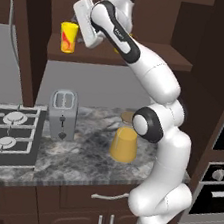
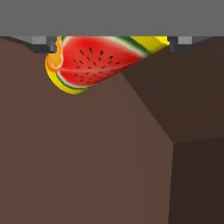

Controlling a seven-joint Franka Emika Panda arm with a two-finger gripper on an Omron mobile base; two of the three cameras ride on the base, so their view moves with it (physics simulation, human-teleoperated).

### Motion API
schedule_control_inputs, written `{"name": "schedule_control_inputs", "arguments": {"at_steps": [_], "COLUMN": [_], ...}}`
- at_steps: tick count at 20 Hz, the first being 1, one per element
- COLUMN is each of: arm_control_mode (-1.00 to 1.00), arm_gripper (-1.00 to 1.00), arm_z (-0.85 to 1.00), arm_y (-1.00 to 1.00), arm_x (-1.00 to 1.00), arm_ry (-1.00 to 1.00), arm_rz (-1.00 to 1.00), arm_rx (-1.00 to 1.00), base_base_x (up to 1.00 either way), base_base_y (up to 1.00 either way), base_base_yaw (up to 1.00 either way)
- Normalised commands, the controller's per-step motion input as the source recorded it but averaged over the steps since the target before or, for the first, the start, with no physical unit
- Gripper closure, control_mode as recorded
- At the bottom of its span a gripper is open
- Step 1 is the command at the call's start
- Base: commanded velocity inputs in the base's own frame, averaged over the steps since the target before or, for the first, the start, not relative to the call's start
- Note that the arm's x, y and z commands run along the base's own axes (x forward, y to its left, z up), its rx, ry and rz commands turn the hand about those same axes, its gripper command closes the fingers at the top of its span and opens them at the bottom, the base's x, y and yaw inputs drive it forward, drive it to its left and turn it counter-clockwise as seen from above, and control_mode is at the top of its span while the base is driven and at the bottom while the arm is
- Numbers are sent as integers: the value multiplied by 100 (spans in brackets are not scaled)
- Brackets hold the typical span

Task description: There is a tray on the dining counter. Grab the cup, mug, and pitcher and place them on the tray. The pitcher may be placed next to the tray if it cannot fit the tray.

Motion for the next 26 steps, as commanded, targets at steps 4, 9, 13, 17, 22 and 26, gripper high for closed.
{"name": "schedule_control_inputs", "arguments": {"at_steps": [4,9,13,17,22,26], "arm_control_mode": [-100,-100,-100,-100,-100,-100], "arm_gripper": [-100,-100,-100,-100,-100,-100], "arm_z": [-1,0,0,0,0,0], "arm_y": [0,0,0,0,0,0], "arm_x": [-5,0,0,0,-6,-40], "arm_ry": [0,0,0,0,-1,-13], "arm_rz": [1,0,0,0,0,6], "arm_rx": [0,0,0,0,0,0], "base_base_x": [0,0,0,0,0,0], "base_base_y": [0,0,0,0,0,0], "base_base_yaw": [0,0,0,0,0,0]}}
